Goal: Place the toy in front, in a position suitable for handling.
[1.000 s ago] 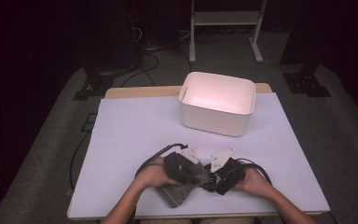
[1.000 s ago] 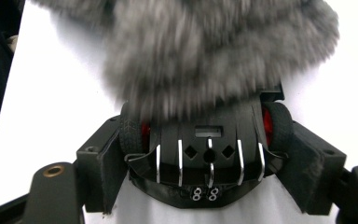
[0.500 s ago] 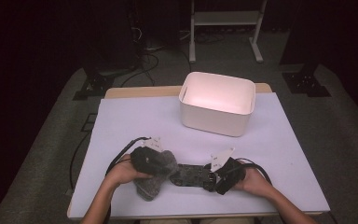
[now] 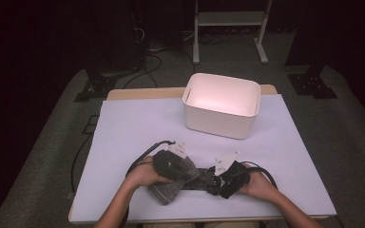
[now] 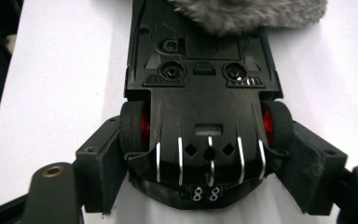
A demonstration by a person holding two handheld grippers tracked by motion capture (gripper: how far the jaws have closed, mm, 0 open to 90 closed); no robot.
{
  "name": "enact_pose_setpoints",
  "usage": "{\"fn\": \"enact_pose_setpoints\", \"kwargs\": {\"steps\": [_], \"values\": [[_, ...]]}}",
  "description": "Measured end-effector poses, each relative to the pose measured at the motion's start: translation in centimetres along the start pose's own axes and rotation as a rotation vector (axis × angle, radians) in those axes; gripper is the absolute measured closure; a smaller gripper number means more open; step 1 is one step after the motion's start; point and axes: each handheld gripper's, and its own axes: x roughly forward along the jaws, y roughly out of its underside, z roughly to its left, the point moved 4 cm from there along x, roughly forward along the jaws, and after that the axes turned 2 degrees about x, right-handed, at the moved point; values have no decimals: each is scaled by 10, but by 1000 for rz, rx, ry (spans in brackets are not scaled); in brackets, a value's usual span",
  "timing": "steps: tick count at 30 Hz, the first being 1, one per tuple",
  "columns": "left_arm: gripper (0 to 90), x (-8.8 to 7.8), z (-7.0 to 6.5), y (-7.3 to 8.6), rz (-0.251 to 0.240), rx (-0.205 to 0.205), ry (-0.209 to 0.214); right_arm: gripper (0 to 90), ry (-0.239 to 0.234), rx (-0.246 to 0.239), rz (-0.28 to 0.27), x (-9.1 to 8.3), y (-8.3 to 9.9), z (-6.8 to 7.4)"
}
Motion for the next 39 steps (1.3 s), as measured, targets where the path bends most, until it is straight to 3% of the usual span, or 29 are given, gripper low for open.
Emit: {"fn": "enact_pose_setpoints", "kwargs": {"steps": [2,7,11,14,20,22,23,26,36,39], "values": [[781,-2,-2,6,26,5,-14,211,-3,17,-7,-1,0,-1],[774,-7,1,20,6,-32,-11,220,-33,65,-33,-7,3,-3],[772,-10,6,23,0,-51,-31,230,-10,28,-15,-7,3,0],[774,-11,12,21,15,-56,-63,231,5,14,-4,-7,2,2],[772,-2,13,0,-13,-35,-33,232,20,-6,3,-4,-1,1],[773,4,12,-6,6,-13,-26,231,24,-17,9,-2,-2,1],[773,5,12,-7,15,-10,-31,230,15,-1,6,-2,-2,1],[773,4,13,-4,14,-26,-31,227,-16,42,-15,-3,0,-2],[773,2,10,2,6,-35,-31,229,-20,47,-19,-6,0,0],[774,2,7,-2,14,-18,-21,231,-14,35,-17,-6,-1,0]]}}
